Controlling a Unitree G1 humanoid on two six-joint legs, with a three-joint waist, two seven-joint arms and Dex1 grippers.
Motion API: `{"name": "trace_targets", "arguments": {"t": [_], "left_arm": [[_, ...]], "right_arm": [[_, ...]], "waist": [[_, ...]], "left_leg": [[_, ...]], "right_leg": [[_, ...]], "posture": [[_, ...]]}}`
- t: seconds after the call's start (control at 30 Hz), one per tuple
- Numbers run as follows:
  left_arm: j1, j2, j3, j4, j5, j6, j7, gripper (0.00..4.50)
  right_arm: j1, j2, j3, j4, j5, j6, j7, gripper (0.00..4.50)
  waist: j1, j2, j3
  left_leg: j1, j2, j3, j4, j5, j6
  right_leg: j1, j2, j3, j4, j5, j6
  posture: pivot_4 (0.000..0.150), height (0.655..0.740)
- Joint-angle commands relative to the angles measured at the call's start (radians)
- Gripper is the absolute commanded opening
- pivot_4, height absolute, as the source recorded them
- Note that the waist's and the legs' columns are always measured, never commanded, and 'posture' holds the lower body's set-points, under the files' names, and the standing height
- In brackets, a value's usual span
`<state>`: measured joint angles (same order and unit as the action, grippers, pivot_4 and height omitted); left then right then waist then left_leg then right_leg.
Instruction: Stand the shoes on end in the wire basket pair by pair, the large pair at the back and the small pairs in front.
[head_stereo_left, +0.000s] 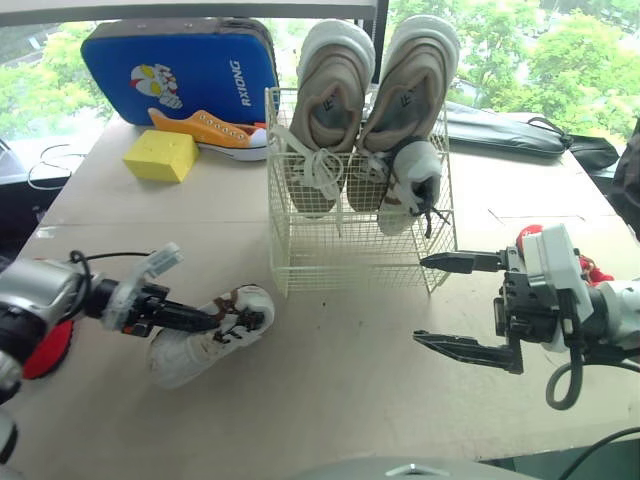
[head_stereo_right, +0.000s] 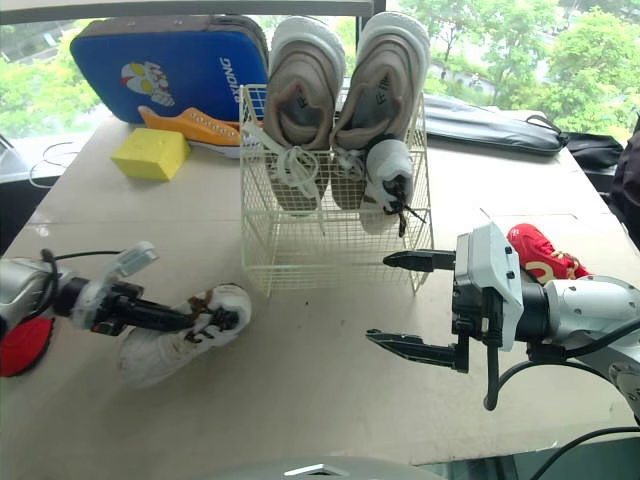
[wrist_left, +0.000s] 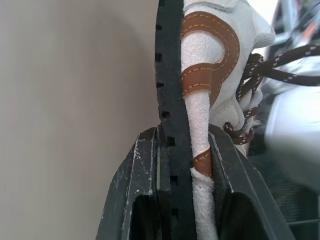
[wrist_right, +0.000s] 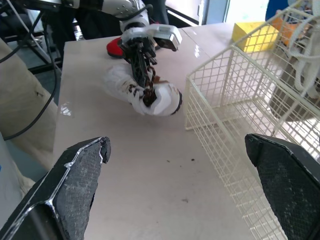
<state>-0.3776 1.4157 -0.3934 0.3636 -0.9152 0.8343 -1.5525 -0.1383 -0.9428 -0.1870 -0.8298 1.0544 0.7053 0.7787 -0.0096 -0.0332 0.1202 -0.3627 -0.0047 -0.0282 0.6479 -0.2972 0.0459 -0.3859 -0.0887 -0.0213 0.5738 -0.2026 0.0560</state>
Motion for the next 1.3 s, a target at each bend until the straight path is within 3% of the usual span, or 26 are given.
{"name": "trace_targets", "arguments": {"t": [0.03, 0.1, 0.2, 0.27, 0.33, 0.4, 0.47, 0.63, 0.8, 0.93, 1.07, 1.3], "left_arm": [[0.243, 0.045, 0.479, -0.16, -0.216, 0.181, 0.122, 0.56], [0.423, -0.051, 0.823, -0.294, -0.299, 0.338, 0.241, 0.56], [0.528, -0.211, 1.126, -0.472, -0.475, 0.447, 0.474, 0.56], [0.459, -0.363, 1.133, -0.638, -0.736, 0.256, 0.816, 0.56], [0.314, -0.537, 1.045, -0.795, -0.841, 0.05, 1.095, 0.56], [0.161, -0.723, 0.953, -0.93, -0.696, -0.096, 1.265, 0.56], [0.053, -0.842, 0.851, -0.985, -0.526, -0.177, 1.31, 0.56], [-0.062, -0.987, 0.574, -0.892, -0.093, -0.402, 1.111, 0.56], [-0.124, -1.069, 0.414, -0.592, 0.293, -0.802, 0.857, 0.56], [-0.166, -1.124, 0.412, -0.361, 0.397, -1.023, 0.74, 0.56], [-0.204, -1.142, 0.419, -0.183, 0.432, -1.119, 0.656, 0.56], [-0.263, -1.164, 0.43, -0.018, 0.408, -1.065, 0.555, 0.56]], "right_arm": [[-0.031, 0.018, 0.032, 0.042, -0.042, -0.045, 0.055, 4.5], [-0.054, 0.028, 0.053, 0.082, -0.066, -0.06, 0.088, 4.5], [-0.082, 0.038, 0.067, 0.126, -0.089, -0.07, 0.122, 4.5], [-0.094, 0.039, 0.063, 0.158, -0.108, -0.08, 0.144, 4.5], [-0.098, 0.037, 0.052, 0.172, -0.115, -0.08, 0.154, 4.5], [-0.094, 0.034, 0.041, 0.173, -0.12, -0.078, 0.16, 4.5], [-0.087, 0.034, 0.031, 0.164, -0.124, -0.075, 0.156, 4.5], [-0.061, 0.042, -0.005, 0.134, -0.139, -0.08, 0.114, 4.5], [-0.007, 0.066, -0.073, 0.07, -0.149, -0.09, 0.023, 4.5], [0.093, 0.096, -0.172, -0.025, -0.147, -0.089, -0.092, 4.5], [0.193, 0.14, -0.242, -0.125, -0.148, -0.095, -0.206, 4.5], [0.334, 0.174, -0.26, -0.217, -0.188, -0.163, -0.344, 4.5]], "waist": [[0.009, 0.002, 0.001], [0.021, 0.007, 0.004], [0.026, 0.009, 0.005], [0.03, 0.008, 0.005], [0.047, 0.008, 0.005], [0.063, 0.007, 0.004], [0.069, 0.004, 0.003], [0.054, 0.004, -0.001], [0.051, 0.004, -0.001], [0.053, 0.004, -0.002], [0.054, 0.003, -0.002], [0.059, 0.004, -0.005]], "left_leg": [[0.001, 0.0, -0.001, 0.0, 0.0, -0.001], [0.002, 0.0, 0.0, 0.0, 0.0, -0.001], [0.003, -0.001, 0.001, 0.0, 0.0, -0.003], [0.003, 0.0, -0.001, 0.001, 0.001, -0.005], [0.003, -0.002, -0.004, 0.001, 0.0, -0.008], [0.002, -0.003, -0.005, 0.001, 0.0, -0.01], [0.002, -0.006, -0.005, 0.002, 0.004, -0.016], [0.003, -0.011, 0.002, 0.001, 0.007, -0.012], [0.003, -0.01, 0.002, 0.002, 0.006, -0.009], [0.002, -0.008, -0.001, 0.002, 0.004, -0.006], [0.001, -0.007, -0.002, 0.003, 0.004, -0.006], [0.002, -0.008, -0.004, 0.005, 0.004, -0.005]], "right_leg": [[0.001, -0.002, -0.001, 0.0, 0.0, 0.0], [0.003, -0.004, -0.005, -0.001, -0.002, 0.004], [0.004, -0.012, -0.015, -0.002, -0.003, 0.005], [0.005, -0.015, -0.021, -0.001, -0.003, 0.005], [0.007, -0.017, -0.023, -0.001, -0.001, 0.003], [0.008, -0.018, -0.023, -0.002, 0.002, 0.001], [0.009, -0.017, -0.022, -0.002, 0.003, 0.0], [0.01, -0.01, -0.019, -0.004, 0.003, -0.001], [0.01, -0.005, -0.018, -0.004, 0.003, -0.001], [0.01, -0.004, -0.019, -0.004, 0.003, -0.001], [0.01, -0.005, -0.02, -0.004, 0.003, -0.001], [0.011, -0.005, -0.019, -0.003, 0.002, 0.0]], "posture": [[0.15, 0.74], [0.15, 0.74], [0.15, 0.74], [0.15, 0.74], [0.15, 0.74], [0.15, 0.74], [0.15, 0.74], [0.15, 0.74], [0.15, 0.74], [0.15, 0.74], [0.15, 0.74], [0.15, 0.74]]}}
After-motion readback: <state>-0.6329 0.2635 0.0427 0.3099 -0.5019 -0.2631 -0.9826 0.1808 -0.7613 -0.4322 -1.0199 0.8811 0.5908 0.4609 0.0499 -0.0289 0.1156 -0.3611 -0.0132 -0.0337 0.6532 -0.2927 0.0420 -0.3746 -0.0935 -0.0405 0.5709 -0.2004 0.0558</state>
